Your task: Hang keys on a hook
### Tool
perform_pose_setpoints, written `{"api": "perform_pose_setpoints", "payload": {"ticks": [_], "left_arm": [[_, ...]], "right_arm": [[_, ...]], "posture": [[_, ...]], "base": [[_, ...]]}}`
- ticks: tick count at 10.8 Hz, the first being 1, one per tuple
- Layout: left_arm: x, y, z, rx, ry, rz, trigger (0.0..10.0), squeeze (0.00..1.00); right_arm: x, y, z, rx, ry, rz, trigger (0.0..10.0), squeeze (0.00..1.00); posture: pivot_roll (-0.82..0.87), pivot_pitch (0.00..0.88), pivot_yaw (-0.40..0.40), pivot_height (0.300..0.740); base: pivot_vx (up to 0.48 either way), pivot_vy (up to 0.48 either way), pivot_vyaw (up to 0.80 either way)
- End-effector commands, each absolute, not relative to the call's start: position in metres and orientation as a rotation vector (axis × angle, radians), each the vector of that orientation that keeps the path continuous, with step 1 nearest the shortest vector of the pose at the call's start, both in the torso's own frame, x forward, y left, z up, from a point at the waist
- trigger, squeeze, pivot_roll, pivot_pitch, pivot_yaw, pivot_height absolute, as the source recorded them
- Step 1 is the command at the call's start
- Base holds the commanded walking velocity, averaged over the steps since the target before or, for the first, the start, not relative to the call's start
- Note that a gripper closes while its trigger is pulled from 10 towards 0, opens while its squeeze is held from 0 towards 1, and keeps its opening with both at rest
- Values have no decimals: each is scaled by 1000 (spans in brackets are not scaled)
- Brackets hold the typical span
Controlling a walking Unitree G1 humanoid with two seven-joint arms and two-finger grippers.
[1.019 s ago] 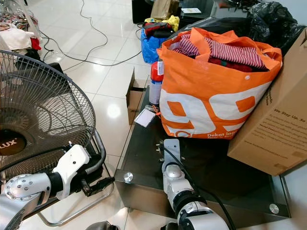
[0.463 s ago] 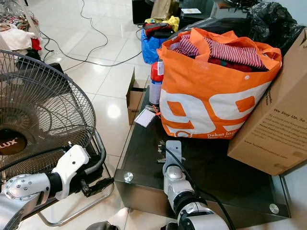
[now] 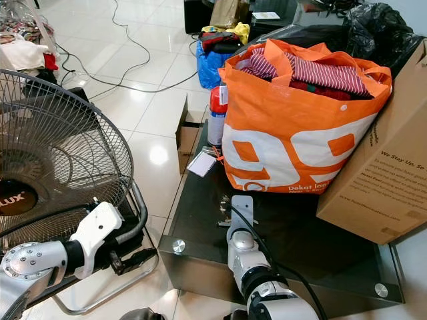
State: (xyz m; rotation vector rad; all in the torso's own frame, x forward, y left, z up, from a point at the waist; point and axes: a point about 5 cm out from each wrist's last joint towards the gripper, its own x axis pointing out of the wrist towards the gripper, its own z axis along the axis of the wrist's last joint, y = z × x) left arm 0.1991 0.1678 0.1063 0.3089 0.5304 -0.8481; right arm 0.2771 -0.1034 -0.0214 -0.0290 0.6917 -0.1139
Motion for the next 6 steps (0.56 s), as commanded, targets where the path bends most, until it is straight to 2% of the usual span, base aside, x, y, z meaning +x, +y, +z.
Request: {"api": "perform_pose_setpoints", "payload": {"ticks": [1, 4, 6], "left_arm": [[198, 167, 110, 314, 523, -854, 10000, 0], [199, 163, 107, 307, 505, -856, 10000, 0], [205, 159, 109, 297, 454, -832, 10000, 0]], "right_arm": [[269, -108, -29, -14, 738, -128, 0, 0], [268, -122, -28, 32, 670, -20, 0, 0], [264, -136, -5, 122, 474, 150, 0, 0]], "posture": [[78, 82, -1, 740], [60, 32, -14, 740], [53, 0, -25, 740]], "base": [[0, 0, 0], [0, 0, 0], [0, 0, 0]]}}
